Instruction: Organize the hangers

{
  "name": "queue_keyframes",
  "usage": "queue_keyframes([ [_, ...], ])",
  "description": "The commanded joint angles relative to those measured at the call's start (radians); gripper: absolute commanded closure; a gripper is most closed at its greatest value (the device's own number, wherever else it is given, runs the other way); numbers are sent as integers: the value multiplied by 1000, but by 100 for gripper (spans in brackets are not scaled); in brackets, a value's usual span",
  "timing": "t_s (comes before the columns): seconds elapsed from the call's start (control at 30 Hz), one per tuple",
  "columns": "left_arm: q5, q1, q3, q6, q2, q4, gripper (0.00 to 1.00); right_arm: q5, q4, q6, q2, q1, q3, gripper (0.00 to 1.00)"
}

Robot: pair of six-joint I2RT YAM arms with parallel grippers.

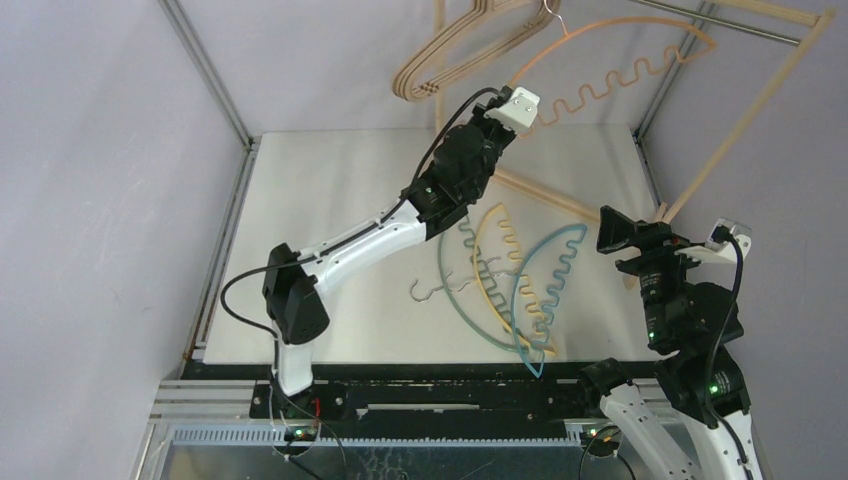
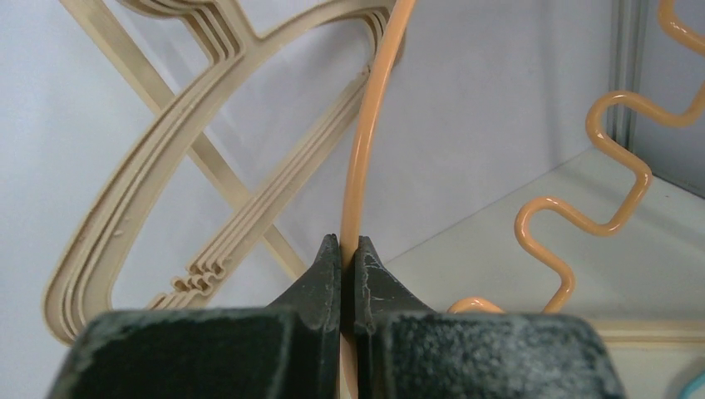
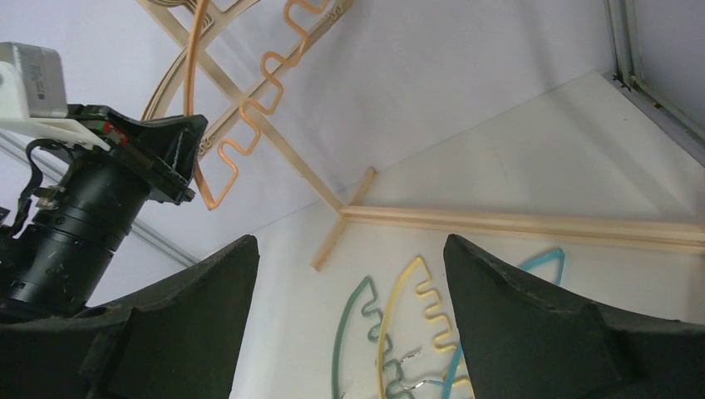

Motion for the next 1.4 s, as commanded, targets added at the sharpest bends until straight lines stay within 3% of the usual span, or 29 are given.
queue_keyframes([
  [0.0, -9, -1, 43, 23, -66, 129, 100, 10, 50, -24, 17, -4, -2, 11],
  [0.57, 48, 25, 336, -23, 136, -31, 100, 44, 54, -74, 34, -6, 26, 10],
  [0.97, 66, 41, 384, -51, 191, -86, 100, 47, 50, -79, 43, -7, 30, 9],
  [1.37, 97, 121, 440, -139, 247, -323, 100, 55, 29, -74, 28, -7, 32, 10],
])
